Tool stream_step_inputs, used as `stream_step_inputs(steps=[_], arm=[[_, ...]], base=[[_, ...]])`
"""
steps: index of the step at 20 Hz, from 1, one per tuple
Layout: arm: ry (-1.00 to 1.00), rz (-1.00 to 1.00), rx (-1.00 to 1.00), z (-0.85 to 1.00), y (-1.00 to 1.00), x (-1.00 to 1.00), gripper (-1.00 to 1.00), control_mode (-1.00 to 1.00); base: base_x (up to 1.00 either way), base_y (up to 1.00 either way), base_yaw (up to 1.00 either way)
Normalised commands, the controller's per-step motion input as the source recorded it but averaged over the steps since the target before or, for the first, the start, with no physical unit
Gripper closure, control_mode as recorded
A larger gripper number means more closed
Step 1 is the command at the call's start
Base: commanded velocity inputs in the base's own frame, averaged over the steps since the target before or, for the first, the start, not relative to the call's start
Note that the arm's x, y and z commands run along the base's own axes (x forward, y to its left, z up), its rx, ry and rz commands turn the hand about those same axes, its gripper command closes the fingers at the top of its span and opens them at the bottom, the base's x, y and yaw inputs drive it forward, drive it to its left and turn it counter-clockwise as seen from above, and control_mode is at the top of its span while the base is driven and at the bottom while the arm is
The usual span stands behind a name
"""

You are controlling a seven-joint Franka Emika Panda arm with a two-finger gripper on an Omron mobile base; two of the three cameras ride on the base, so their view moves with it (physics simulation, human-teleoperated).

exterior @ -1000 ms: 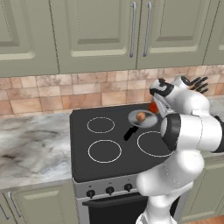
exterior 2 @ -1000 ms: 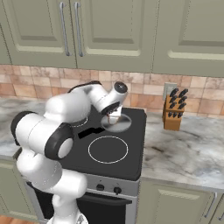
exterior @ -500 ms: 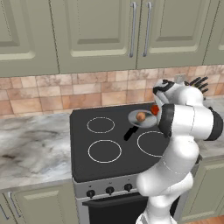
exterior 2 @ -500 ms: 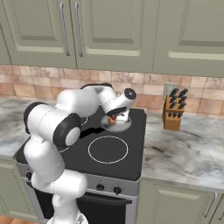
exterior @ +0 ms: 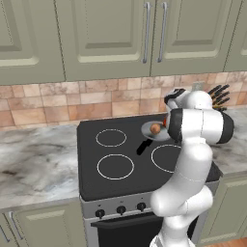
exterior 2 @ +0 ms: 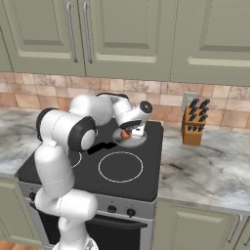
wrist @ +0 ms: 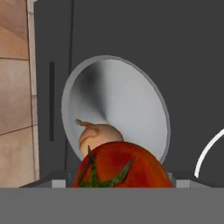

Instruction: Place the pan on the rear right burner on the stove. Then place the tomato and the onion in the pan and turn on the rear right burner.

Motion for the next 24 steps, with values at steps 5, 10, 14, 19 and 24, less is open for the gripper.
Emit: stream_step_inputs(steps=[5,10,14,19,24], arm=[[0.0,0.0,0.0,-0.13,-0.11,0.14,1.0,-1.0],[0.0,-0.02,0.0,-0.15,0.0,0.03,1.0,-1.0],[0.03,-0.07,0.0,-0.16,0.0,0.0,1.0,-1.0],[0.04,-0.07,0.0,-0.17,0.0,0.0,1.0,-1.0],[0.05,-0.07,0.0,-0.19,0.0,0.01,1.0,-1.0]], base=[[0.0,0.0,0.0],[0.0,0.0,0.0],[0.0,0.0,0.0],[0.0,0.0,0.0],[0.0,0.0,0.0]])
